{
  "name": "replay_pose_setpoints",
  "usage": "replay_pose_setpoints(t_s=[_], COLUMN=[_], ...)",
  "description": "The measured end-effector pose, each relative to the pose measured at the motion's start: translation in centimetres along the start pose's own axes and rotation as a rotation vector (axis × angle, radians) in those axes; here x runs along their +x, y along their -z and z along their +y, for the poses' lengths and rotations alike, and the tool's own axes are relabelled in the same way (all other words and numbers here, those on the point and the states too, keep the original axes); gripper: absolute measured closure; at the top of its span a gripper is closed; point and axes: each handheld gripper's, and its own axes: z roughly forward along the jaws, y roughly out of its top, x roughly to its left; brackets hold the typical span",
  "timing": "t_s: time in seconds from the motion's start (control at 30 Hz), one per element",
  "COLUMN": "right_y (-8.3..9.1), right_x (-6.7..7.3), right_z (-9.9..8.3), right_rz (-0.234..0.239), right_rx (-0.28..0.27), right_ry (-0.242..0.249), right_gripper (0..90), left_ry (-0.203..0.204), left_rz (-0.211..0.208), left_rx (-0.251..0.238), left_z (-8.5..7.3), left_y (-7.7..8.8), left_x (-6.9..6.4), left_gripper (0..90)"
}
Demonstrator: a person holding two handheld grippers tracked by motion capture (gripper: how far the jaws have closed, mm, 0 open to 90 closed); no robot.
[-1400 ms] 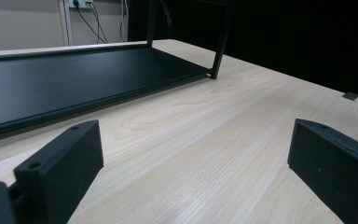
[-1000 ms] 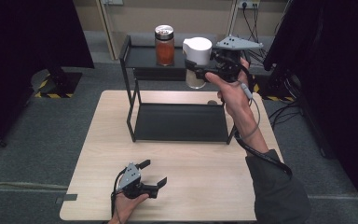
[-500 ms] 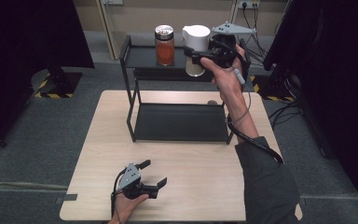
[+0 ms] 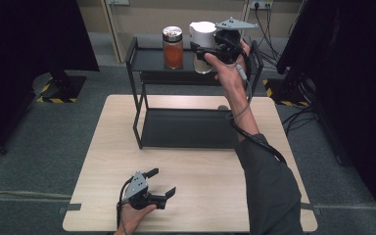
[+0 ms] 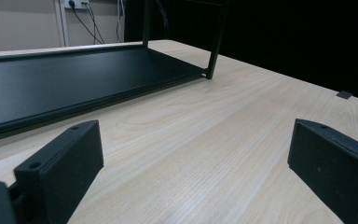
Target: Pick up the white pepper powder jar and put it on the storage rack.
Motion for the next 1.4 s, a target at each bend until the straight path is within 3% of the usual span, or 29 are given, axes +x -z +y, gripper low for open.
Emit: replay_pose_setpoints(t_s=[0.63,1.13,1.23,1.4], right_y=[-2.2,-2.1,-2.1,-2.2], right_x=[0.0,-0.4,-0.1,0.1], right_z=[-0.4,-0.6,-0.6,-0.5], right_rz=[-0.047,-0.042,-0.052,-0.064], right_rx=[0.005,0.005,0.004,0.017], right_ry=[-0.013,-0.008,0.016,0.004], right_gripper=[30.7,30.2,26.7,17.6], left_ry=[0.001,0.002,0.002,0.002], left_rz=[-0.009,-0.009,-0.01,-0.009], left_rx=[-0.002,-0.001,0.0,0.0], left_z=[0.0,-0.1,-0.1,-0.1], left_y=[0.1,0.0,0.0,0.0], left_x=[-0.1,-0.1,-0.1,-0.1], left_gripper=[2.6,2.6,2.6,2.6])
